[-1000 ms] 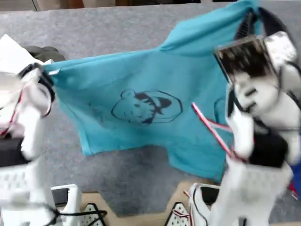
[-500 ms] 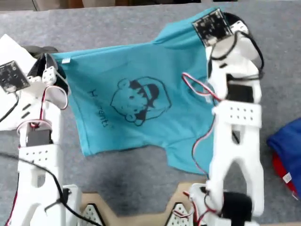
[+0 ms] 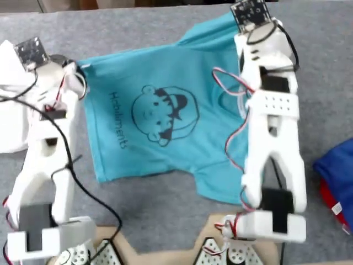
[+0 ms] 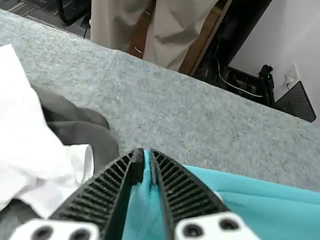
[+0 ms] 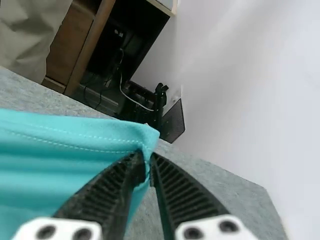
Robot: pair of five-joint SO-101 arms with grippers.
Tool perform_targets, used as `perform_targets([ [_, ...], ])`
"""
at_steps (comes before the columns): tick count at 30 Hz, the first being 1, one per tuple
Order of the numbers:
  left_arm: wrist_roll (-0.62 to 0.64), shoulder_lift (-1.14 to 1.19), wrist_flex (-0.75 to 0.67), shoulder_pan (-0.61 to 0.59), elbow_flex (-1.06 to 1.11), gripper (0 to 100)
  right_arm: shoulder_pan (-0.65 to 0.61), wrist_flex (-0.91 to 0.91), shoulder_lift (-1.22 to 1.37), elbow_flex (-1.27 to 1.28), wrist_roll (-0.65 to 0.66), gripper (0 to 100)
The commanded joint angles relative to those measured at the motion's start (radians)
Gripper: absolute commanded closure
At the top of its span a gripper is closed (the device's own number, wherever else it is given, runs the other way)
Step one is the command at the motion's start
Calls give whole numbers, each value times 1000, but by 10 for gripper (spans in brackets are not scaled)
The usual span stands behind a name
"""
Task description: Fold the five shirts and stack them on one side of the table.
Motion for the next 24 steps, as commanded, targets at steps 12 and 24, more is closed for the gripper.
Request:
perform_targets([
  [12, -11, 202, 103, 41, -252, 982, 45, -25, 437, -588, 3, 993],
  [24, -12, 159, 181, 40, -253, 982, 74, 215, 541, -654, 57, 993],
])
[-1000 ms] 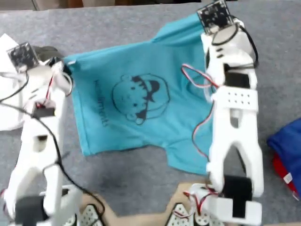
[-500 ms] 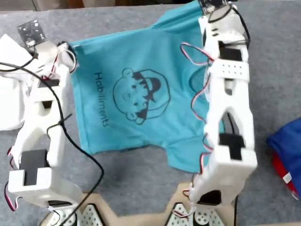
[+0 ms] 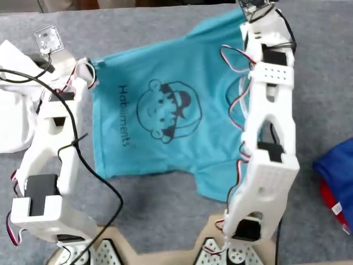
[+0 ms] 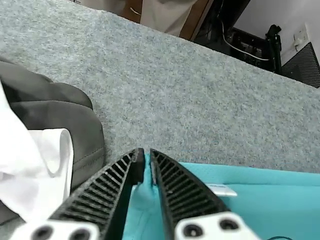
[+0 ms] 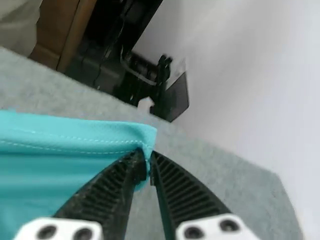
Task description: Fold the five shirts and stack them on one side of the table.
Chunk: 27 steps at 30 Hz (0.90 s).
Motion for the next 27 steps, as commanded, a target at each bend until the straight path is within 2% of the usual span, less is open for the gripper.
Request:
perform_targets([
  [1, -12, -56, 63, -3, -54, 982, 21, 112, -12, -73, 12, 993],
  [6, -12, -137, 238, 15, -64, 982, 35, 362, -76, -84, 12, 993],
  [11, -12, -251, 387, 52, -58, 982, 36, 502, -163, -82, 83, 993],
  [15, -18, -312, 535, 110, -32, 982, 42, 631, -216, -81, 83, 993],
  [19, -75, -372, 539, 118, 71, 982, 77, 726, -239, -81, 89, 993],
  [23, -77, -464, 545, 112, 199, 982, 114, 783, -255, -79, 92, 993],
  [27, -114, -608, 548, 112, 353, 982, 127, 806, -325, 7, 138, 993],
])
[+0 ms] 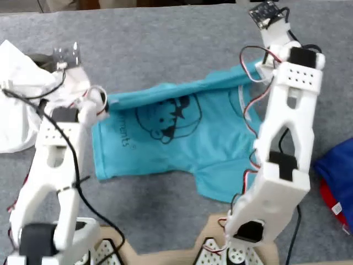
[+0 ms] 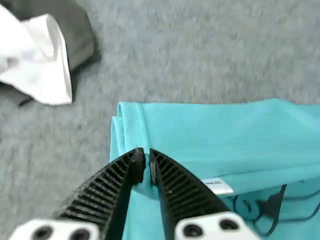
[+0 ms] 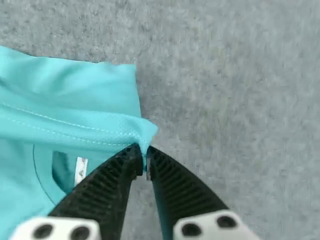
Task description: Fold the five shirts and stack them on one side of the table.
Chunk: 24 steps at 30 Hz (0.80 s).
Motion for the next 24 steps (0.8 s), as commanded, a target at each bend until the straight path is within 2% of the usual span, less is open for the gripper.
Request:
perform_targets([
  [1, -35, -163, 5, 5, 118, 982, 22, 8, -151, 44, 40, 993],
  [8, -63, -409, 6, 6, 324, 982, 21, -129, -432, 449, 89, 993],
  [14, -60, -421, 26, 5, 362, 982, 48, -282, -608, 831, 103, 993],
  [24, -63, -430, 149, 15, 373, 982, 145, -354, -881, 1199, 121, 993],
])
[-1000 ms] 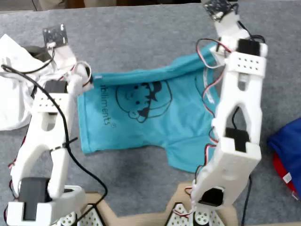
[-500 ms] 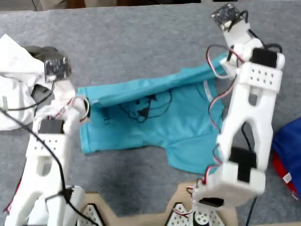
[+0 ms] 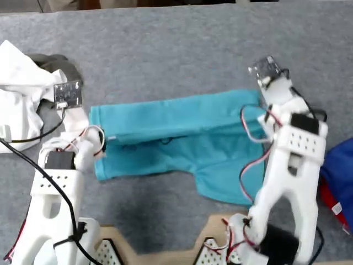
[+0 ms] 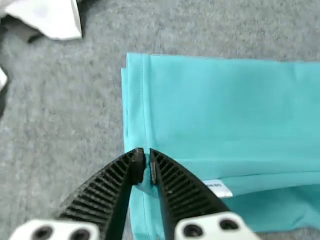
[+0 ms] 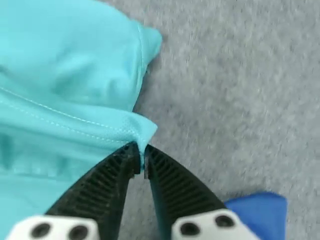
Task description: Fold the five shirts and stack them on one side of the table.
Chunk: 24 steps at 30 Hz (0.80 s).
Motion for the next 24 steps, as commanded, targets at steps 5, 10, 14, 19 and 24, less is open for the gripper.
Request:
perform_targets([
  [5, -5, -25, 98, 23, -9, 982, 41, -26, -163, 145, 21, 993],
  [10, -9, -25, 117, 21, 20, 982, 51, -26, -205, 205, 23, 993],
  [14, -9, -25, 107, 35, 35, 982, 53, -48, -229, 251, 38, 993],
  [19, -9, -25, 107, 61, 37, 982, 87, -64, -231, 265, 44, 993],
  [24, -35, -25, 109, 51, 38, 982, 116, -61, -231, 292, 92, 993],
])
